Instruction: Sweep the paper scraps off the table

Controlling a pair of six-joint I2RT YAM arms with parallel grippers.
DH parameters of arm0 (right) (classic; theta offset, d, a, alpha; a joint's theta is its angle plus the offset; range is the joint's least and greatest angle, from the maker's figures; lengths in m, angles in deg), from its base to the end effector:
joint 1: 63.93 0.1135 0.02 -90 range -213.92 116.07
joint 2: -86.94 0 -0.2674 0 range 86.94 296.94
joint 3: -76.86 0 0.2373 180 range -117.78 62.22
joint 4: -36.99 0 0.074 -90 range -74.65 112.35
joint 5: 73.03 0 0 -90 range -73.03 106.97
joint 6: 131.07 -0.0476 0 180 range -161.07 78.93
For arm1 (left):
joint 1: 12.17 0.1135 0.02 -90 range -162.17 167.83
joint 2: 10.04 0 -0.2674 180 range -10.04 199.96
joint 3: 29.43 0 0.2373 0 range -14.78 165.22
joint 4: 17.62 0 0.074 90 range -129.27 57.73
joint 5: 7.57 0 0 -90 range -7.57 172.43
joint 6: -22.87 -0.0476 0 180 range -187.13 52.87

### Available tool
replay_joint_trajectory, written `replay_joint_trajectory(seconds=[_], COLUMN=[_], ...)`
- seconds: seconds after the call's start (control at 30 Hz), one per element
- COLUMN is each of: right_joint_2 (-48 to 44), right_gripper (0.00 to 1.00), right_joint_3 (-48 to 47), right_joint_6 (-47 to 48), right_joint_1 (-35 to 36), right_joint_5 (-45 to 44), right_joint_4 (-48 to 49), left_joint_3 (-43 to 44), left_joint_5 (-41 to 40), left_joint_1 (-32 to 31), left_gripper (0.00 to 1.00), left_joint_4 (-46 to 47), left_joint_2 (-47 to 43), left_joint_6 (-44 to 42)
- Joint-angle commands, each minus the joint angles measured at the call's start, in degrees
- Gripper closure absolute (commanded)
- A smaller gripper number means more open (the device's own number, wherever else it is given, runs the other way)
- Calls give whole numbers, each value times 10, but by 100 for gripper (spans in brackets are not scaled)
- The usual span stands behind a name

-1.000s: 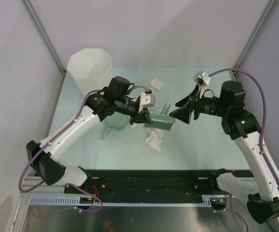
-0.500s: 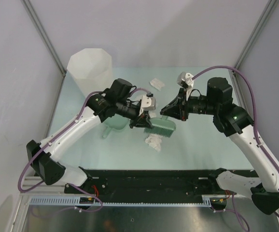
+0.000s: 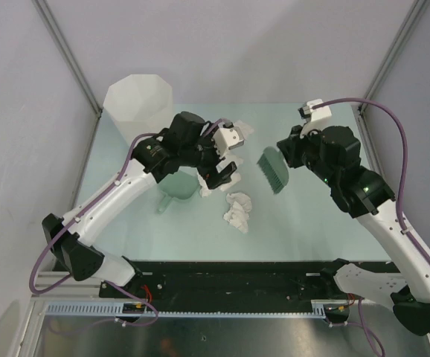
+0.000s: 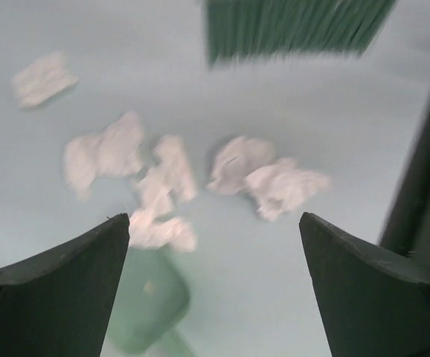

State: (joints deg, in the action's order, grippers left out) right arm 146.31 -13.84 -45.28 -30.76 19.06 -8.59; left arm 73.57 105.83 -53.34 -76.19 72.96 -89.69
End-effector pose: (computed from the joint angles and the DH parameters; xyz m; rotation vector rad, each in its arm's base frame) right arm 0.1700 0.1132 0.4371 -0.4872 1.7820 0.4923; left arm 0.2152 -0.2133 0.3867 1.3738 1.7865 -0.6329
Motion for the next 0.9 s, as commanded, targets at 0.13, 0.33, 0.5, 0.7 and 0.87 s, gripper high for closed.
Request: replay_joint_trajectory(seconds=[0.13,0.33,0.5,0.7,0.87], right_joint_2=[-23,-20,-10,-8,-6], right_gripper=[100,100,100,100,100], right_joint_3=[98,133,142,155,158], right_joint_6=[-52,-51,-55,-54,-56], right_joint_1=[29,29,29,26,27], right_joint_5=[-332,-307,-299,-292,-273], right_joint_4=[115,146,148,154,156], left_joint_3=[-149,-238,-313,-369,-356], left_joint_5=[-279,-254,-211,-172,-194], left_joint_1=[14,129,170,216,256], left_gripper=[0,0,0,1,9], left_joint_4=[10,34,48,71,97], left_joint_2=[-27,-31,-51,-49,5], left_joint_6=[-16,-22,-36,-48,-41])
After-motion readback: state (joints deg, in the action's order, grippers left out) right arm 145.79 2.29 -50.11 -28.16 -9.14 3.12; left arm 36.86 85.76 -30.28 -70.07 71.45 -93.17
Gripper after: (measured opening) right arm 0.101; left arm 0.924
